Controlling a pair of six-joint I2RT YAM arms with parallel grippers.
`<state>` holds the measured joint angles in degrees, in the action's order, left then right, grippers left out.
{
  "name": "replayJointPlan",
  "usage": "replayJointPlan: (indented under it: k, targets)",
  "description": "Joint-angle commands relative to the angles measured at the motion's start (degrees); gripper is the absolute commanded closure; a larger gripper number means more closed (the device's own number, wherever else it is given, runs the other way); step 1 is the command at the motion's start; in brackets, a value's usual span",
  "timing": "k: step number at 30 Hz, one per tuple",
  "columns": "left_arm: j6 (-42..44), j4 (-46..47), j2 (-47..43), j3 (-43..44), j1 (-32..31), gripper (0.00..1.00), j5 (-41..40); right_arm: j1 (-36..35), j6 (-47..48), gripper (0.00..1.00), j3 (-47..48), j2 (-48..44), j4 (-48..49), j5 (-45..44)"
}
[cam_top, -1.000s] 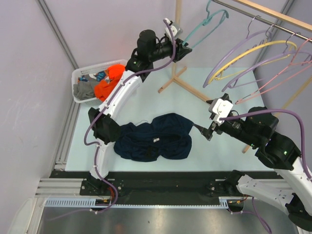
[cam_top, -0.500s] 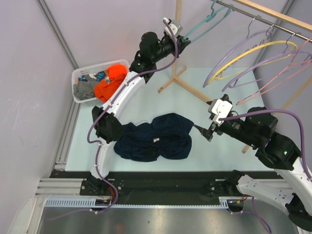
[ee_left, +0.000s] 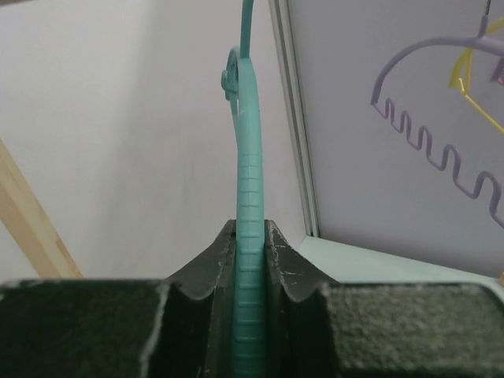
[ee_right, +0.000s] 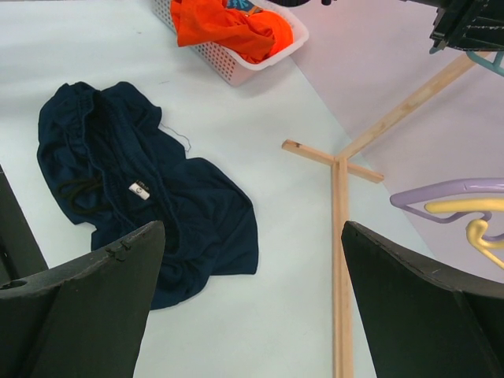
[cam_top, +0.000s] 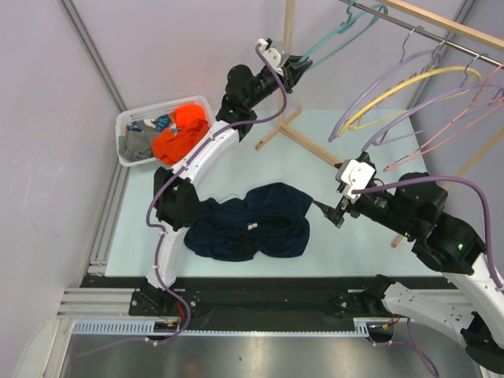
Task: Place the shorts on the hanger
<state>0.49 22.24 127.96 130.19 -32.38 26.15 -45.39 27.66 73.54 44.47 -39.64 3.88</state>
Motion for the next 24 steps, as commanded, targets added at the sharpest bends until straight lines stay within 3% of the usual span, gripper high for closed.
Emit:
replayJointPlan:
  k: [1,12,24]
  targets:
    - [4.32,13.26,-3.15,-4.67,0.04,1.00,1.27,0.21,0.29,0.00,0.99,-0.08,0.18,-1.24]
    - [26.83,20.73,-10.27,-17.67,-1.10,1.00,-2.94,0.21,0.20,0.00,0.12,0.53,0.61,-0.89]
    - [46.07,18.46,-11.50,-14.09,-2.51,1.00,-1.37,0.21,0.20,0.00,-0.15,0.62,1.84,-0.71]
